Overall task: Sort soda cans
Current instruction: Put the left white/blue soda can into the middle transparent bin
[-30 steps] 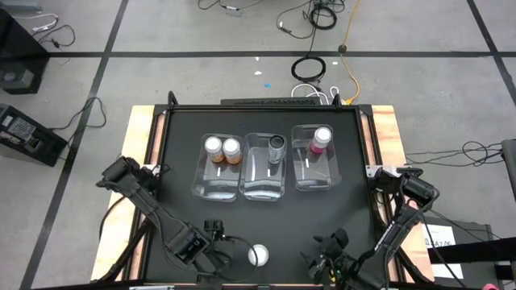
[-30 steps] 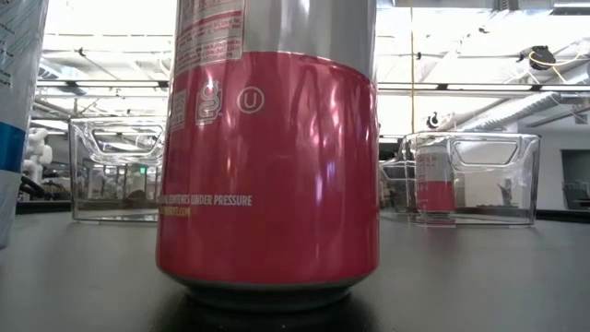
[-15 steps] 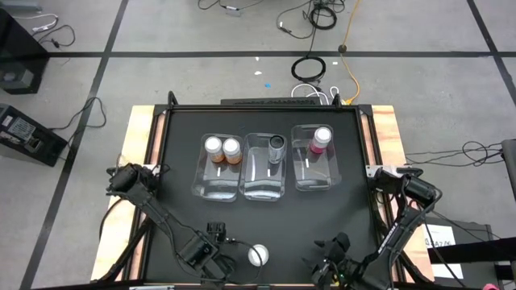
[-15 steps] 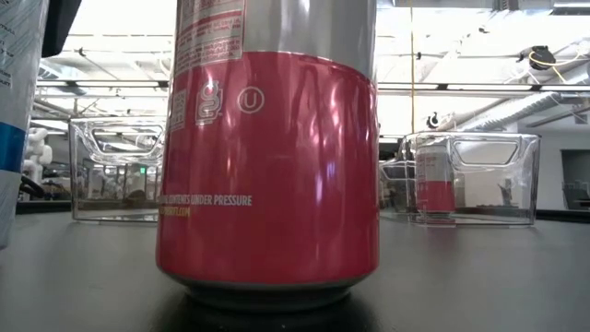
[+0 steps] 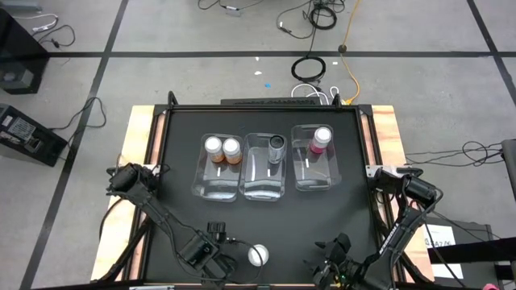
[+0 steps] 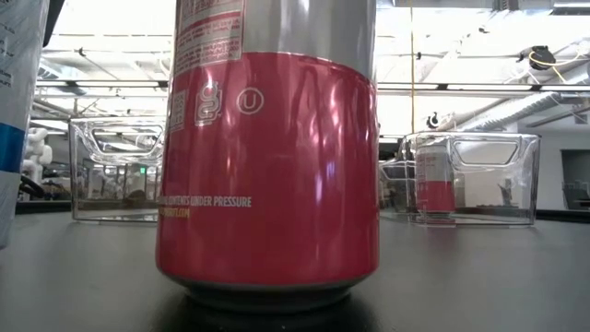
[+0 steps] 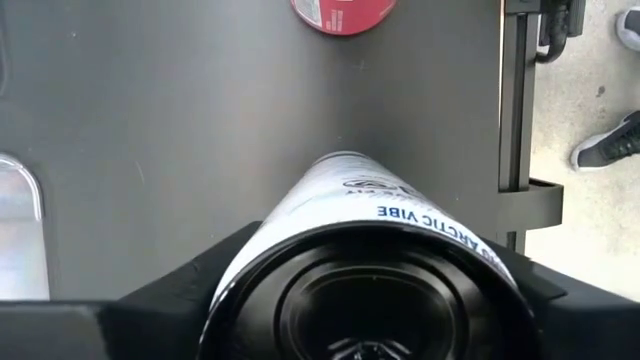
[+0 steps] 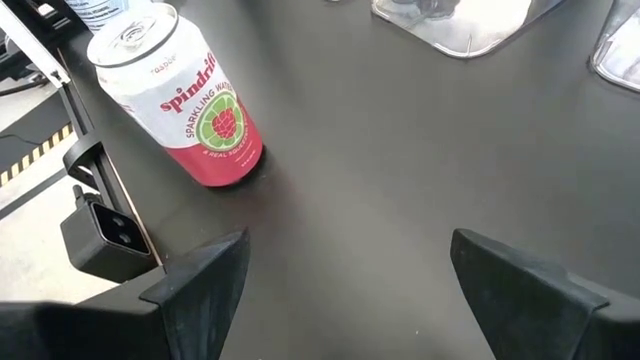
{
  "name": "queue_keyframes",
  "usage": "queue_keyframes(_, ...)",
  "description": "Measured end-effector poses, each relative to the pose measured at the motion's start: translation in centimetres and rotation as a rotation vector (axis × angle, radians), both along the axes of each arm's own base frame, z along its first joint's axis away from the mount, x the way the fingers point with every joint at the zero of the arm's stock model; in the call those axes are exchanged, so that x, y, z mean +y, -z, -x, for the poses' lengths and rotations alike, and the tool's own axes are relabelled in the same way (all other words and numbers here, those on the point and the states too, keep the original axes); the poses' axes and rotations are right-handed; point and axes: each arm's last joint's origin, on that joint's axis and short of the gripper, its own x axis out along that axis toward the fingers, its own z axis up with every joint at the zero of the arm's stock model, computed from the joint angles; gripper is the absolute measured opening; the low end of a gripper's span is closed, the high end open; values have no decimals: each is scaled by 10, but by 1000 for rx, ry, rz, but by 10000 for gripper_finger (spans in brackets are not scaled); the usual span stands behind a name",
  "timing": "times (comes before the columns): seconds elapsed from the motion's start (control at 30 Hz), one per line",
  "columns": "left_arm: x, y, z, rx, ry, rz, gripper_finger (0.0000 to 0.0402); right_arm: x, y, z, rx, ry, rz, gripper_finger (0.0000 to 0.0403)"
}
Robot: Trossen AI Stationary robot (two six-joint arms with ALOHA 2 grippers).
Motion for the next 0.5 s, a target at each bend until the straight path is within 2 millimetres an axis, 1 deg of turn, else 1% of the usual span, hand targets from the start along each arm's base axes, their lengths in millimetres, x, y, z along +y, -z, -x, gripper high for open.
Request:
queue_keyframes(0.1, 0, -1, 0, -1, -1, 1, 282, 0, 0, 0, 0, -1, 1, 338)
queue_keyframes(0.23, 4, -6, 0, -8, -35, 14, 283, 0, 0, 0, 1, -3, 4, 338)
queue_keyframes(0.37, 13, -19, 3, -21, -71, 26, 284, 0, 0, 0, 2, -3, 4, 338)
queue_keyframes(0.5, 26, -35, 8, -30, -122, 40, 284, 0, 0, 0, 3, -11, 7, 338)
